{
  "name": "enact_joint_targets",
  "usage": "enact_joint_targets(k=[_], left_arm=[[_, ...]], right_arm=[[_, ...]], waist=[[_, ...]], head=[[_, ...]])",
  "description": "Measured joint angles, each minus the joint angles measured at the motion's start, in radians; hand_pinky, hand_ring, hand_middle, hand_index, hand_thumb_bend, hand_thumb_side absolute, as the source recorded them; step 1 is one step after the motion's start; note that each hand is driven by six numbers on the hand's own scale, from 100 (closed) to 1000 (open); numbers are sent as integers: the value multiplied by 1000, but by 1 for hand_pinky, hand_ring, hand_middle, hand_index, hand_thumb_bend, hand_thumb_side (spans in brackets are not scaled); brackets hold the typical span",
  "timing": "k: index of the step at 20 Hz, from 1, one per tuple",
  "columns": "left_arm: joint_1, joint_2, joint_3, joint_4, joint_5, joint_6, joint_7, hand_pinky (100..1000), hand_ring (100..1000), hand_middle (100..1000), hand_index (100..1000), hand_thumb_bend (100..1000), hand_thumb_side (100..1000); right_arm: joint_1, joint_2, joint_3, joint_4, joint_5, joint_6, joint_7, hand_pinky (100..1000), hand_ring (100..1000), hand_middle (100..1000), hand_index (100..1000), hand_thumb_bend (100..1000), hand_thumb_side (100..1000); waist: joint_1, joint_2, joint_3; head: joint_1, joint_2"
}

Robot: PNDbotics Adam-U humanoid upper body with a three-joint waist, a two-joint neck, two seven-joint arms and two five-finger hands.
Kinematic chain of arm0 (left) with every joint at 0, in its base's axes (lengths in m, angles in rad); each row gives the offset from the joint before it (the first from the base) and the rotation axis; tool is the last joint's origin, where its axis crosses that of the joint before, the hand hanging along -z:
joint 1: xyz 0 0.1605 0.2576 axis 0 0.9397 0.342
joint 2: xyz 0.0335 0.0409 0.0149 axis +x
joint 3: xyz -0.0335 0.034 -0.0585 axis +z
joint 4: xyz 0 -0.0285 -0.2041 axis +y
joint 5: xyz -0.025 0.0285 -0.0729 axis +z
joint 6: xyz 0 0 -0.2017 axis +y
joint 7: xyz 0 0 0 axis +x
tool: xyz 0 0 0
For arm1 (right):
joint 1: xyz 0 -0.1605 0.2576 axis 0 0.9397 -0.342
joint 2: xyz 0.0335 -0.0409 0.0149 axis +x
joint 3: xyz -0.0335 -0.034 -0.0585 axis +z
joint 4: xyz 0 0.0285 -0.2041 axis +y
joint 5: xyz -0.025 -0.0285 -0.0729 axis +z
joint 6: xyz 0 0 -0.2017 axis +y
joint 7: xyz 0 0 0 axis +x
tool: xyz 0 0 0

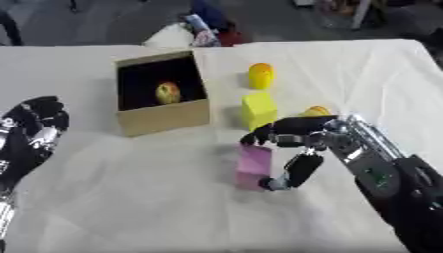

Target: Pick up objects on the table and place them in the box.

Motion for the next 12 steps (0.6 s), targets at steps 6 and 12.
enact_joint_targets(k=[6,12], left_arm=[[0,0,0,0,0,0,0,743,735,680,783,341,437],[0,0,0,0,0,1,0,743,734,679,783,340,437]], right_arm=[[-9,27,7,39,48,-11,-58,761,782,652,921,260,362],[-7,29,11,43,77,2,-179,709,686,507,832,201,200]], waist=[[0,0,3],[0,0,3]], head=[[-1,0],[-1,0]])
